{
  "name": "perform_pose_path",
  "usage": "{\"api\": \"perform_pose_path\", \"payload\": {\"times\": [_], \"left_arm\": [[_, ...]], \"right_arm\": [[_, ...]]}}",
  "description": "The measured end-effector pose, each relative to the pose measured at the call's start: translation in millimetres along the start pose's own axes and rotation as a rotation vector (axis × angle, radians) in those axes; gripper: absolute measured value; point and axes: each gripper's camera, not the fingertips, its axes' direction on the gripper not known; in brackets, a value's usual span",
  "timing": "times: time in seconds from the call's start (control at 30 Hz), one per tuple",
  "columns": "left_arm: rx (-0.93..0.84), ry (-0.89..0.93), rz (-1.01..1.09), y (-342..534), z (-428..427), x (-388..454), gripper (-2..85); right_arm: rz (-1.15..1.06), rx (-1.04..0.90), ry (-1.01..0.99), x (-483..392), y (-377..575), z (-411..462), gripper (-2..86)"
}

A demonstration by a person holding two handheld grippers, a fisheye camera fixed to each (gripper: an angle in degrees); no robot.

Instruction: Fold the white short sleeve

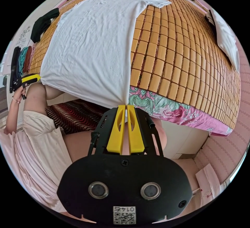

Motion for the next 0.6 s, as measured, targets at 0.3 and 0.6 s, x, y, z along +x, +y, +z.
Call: {"api": "perform_pose_path", "payload": {"times": [0.3,0.6], "left_arm": [[-0.055,0.043,0.009,16.5,6.4,-14.1,0.5],[0.111,0.089,-0.106,62.8,-36.7,-74.2,4.3]], "right_arm": [[-0.064,-0.064,0.055,-24.2,-32.3,1.5,1.3],[-0.156,0.011,0.101,-46.3,-62.3,-49.4,5.8]]}}
